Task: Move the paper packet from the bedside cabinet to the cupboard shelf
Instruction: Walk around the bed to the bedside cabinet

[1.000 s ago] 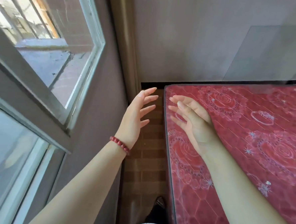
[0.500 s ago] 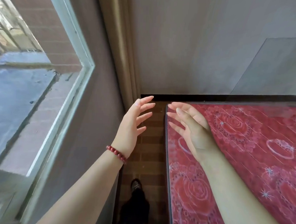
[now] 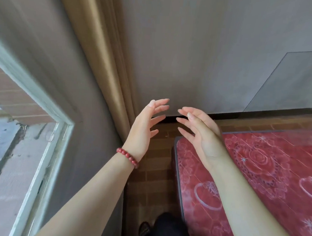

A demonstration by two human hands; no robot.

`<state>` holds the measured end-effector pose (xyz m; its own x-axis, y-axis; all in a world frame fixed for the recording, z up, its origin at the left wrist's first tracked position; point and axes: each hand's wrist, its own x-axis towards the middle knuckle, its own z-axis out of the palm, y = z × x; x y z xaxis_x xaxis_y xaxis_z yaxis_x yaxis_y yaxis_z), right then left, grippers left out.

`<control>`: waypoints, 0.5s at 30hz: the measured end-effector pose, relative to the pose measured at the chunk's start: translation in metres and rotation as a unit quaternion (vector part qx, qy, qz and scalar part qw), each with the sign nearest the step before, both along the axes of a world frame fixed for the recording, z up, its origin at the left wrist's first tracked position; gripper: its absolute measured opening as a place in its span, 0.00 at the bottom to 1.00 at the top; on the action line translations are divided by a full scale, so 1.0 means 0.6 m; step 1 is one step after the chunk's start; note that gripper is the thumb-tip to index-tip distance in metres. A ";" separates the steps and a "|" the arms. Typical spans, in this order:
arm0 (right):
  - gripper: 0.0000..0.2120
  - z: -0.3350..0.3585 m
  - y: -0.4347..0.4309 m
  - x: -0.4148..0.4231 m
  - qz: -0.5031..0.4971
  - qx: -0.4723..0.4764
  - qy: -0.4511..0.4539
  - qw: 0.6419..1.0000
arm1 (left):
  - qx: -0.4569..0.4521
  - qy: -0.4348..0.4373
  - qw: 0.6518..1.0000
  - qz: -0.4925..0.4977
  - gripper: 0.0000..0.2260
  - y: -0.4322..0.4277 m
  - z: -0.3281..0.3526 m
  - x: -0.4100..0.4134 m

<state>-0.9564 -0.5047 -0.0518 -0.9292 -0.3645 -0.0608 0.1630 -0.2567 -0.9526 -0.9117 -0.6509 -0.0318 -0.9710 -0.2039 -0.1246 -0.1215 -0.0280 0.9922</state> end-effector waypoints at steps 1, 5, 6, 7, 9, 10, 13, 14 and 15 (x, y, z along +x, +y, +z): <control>0.08 -0.002 -0.008 -0.020 -0.003 -0.001 -0.003 1.000 | 0.002 -0.001 1.000 -0.006 0.21 -0.010 -0.002 -0.021; 0.08 -0.007 -0.039 -0.116 -0.022 -0.006 -0.013 1.000 | 0.005 -0.004 1.000 -0.021 0.22 -0.053 -0.007 -0.121; 0.08 -0.009 -0.046 -0.145 -0.025 -0.009 -0.015 1.000 | 0.007 -0.004 1.000 -0.019 0.22 -0.064 -0.007 -0.151; 0.08 -0.011 -0.053 -0.175 -0.026 -0.013 -0.016 0.999 | 0.009 -0.001 1.000 -0.015 0.23 -0.075 -0.007 -0.183; 0.08 -0.011 -0.069 -0.240 -0.026 -0.016 -0.012 0.999 | 0.014 0.006 1.000 -0.001 0.23 -0.094 -0.004 -0.251; 0.08 -0.009 -0.076 -0.275 -0.026 -0.018 -0.009 0.999 | 0.020 0.007 1.000 0.003 0.22 -0.102 -0.001 -0.288; 0.07 0.001 -0.094 -0.374 -0.030 -0.022 -0.013 0.999 | 0.038 -0.003 0.999 0.000 0.21 -0.115 0.007 -0.397; 0.07 0.004 -0.098 -0.404 -0.033 -0.021 -0.013 0.999 | 0.037 -0.003 0.999 -0.010 0.21 -0.116 0.010 -0.429; 0.07 0.007 -0.102 -0.432 -0.035 -0.020 -0.013 0.999 | 0.034 0.000 0.999 -0.023 0.21 -0.117 0.013 -0.459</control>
